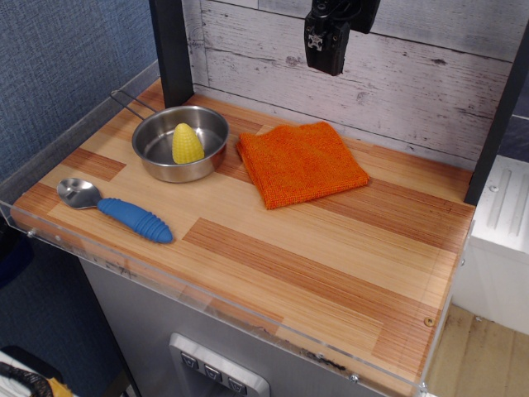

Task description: Place the spoon on the orange cloth.

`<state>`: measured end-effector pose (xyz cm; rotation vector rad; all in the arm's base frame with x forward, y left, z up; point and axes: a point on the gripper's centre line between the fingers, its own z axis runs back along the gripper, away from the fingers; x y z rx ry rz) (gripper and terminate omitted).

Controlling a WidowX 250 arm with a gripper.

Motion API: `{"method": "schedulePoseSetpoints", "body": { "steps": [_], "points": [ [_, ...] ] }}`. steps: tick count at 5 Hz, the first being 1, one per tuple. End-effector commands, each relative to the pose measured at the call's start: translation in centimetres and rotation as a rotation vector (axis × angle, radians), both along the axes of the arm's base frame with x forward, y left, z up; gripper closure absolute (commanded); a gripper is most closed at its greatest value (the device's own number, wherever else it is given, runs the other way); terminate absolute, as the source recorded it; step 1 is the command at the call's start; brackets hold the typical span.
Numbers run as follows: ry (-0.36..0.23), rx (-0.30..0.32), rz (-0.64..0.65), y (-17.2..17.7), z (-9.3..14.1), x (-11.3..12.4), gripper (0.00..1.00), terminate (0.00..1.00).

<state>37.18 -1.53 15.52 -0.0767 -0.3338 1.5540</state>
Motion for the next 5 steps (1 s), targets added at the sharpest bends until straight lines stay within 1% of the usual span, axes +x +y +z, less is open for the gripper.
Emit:
{"method": "schedulePoseSetpoints", "body": {
  "steps": [1,2,4,5],
  "points": [
    [0.0,0.0,0.0,0.0,0.0,0.0,0.0,0.0],
    [0.016,0.001,0.047,1.5,-0.8,-2.1,0.0,0.0],
    [0.013,0.015,0.131,4.2,-1.5,-6.4,0.0,0.0],
    [0.059,0.032,0.206,5.9,-3.0,-8.3,0.0,0.0]
  ]
}}
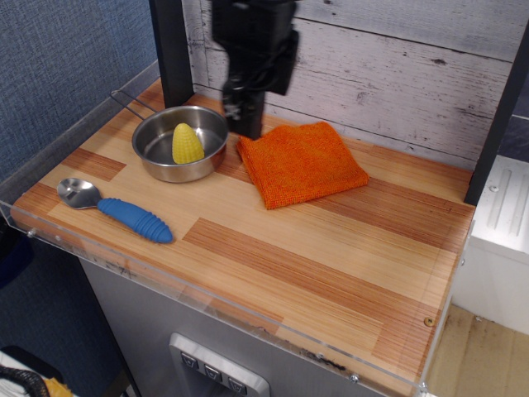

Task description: Place the spoon on the orange cloth.

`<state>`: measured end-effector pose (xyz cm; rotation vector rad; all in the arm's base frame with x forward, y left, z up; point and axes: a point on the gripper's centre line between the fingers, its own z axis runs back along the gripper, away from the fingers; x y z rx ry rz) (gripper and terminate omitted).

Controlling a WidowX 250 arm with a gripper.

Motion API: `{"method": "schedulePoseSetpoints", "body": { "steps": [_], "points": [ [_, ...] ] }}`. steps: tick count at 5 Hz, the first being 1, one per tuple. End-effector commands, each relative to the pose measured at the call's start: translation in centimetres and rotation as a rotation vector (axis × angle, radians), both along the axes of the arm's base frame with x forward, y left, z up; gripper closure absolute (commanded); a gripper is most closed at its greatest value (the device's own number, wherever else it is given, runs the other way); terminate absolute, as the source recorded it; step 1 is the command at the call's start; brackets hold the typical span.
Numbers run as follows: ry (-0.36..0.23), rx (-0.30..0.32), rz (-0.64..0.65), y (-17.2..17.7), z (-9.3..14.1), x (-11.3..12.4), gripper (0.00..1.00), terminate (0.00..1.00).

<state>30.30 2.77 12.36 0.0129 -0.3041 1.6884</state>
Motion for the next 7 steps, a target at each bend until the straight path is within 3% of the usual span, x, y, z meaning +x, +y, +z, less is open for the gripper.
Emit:
{"method": "schedulePoseSetpoints", "body": {
  "steps": [1,3,4,6,7],
  "points": [
    [0.024,0.031,0.108,3.3,-0.9,-2.6,0.0,0.0],
    [0.034,0.076,0.173,5.9,-4.9,-3.5,0.0,0.0],
    [0.1,0.093,0.197,7.0,-6.9,-4.3,0.0,0.0],
    [0.145,0.058,0.208,8.1,-8.8,-5.2,0.0,0.0],
    [0.155,0.0,0.165,8.0,-9.4,-5.4,0.0,0.0]
  ]
}}
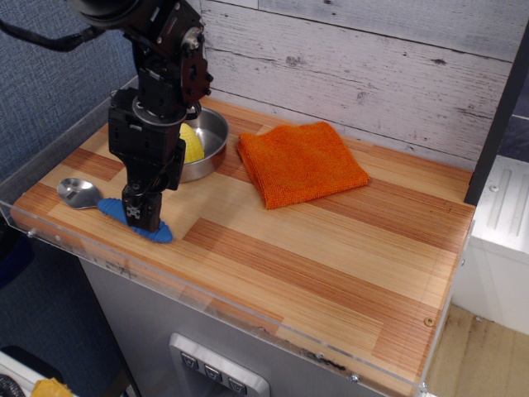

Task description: Place the spoon on the orange cloth.

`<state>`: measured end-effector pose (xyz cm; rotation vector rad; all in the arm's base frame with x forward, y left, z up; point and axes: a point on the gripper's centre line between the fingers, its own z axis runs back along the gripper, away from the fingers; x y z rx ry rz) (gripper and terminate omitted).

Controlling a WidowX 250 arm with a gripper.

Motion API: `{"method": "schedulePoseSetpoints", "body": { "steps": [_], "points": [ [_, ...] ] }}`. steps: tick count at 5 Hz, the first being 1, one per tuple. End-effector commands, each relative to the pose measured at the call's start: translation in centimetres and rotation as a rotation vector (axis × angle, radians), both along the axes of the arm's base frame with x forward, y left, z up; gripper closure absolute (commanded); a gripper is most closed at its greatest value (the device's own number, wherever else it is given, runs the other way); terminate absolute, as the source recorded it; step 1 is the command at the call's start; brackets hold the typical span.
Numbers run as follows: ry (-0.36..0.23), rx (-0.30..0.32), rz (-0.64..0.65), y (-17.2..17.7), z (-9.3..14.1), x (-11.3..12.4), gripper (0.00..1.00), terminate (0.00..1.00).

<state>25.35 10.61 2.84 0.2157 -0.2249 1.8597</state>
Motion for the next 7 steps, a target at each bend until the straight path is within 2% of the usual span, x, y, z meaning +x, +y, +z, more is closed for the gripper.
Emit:
{"method": "schedulePoseSetpoints", "body": {
  "steps": [1,3,4,6,7],
  "points": [
    [-0.001,-0.099,-0.056,0.1,-0.8,-0.7,0.0,0.0],
    [0.011,-0.132,-0.076,0.4,-1.5,-0.5,0.0,0.0],
    [0.015,-0.121,-0.081,0.5,-1.4,-0.6,1.0,0.0],
    [0.011,-0.105,-0.098,0.2,-0.9,-0.1,1.0,0.0],
    [-0.006,-0.1,-0.114,-0.2,0.3,0.4,1.0,0.0]
  ]
}}
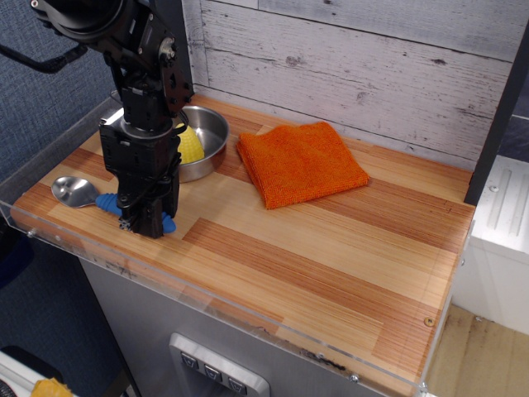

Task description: Place the spoon on the orange cloth.

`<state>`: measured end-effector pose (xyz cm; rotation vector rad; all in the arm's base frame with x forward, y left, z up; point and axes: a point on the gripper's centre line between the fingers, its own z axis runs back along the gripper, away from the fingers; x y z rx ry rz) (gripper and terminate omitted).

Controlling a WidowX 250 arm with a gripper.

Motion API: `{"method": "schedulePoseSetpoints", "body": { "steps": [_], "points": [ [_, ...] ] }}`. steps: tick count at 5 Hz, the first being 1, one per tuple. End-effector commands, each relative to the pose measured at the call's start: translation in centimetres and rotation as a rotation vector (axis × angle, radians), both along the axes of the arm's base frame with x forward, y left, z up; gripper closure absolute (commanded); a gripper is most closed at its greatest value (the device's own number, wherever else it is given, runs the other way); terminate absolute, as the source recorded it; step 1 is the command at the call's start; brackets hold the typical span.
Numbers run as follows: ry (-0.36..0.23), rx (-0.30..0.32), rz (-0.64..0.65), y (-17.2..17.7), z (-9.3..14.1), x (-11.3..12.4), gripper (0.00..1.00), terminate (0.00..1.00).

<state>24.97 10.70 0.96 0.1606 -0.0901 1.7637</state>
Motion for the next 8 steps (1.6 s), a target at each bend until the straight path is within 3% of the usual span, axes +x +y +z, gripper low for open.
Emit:
{"method": "schedulePoseSetpoints", "body": {
  "steps": [1,3,5,6,8],
  "points": [
    [-0.091,0.034,-0.042,-0.9,4.2,2.0,1.0,0.0],
    [-0.151,0.074,-0.129,-2.7,9.1,4.1,1.0,0.0],
    [-0.211,0.118,-0.236,-5.9,12.4,5.8,1.0,0.0],
    [-0.209,0.128,-0.333,-8.0,12.6,6.6,1.0,0.0],
    [-0.209,0.13,-0.379,-12.2,11.4,9.0,1.0,0.0]
  ]
}}
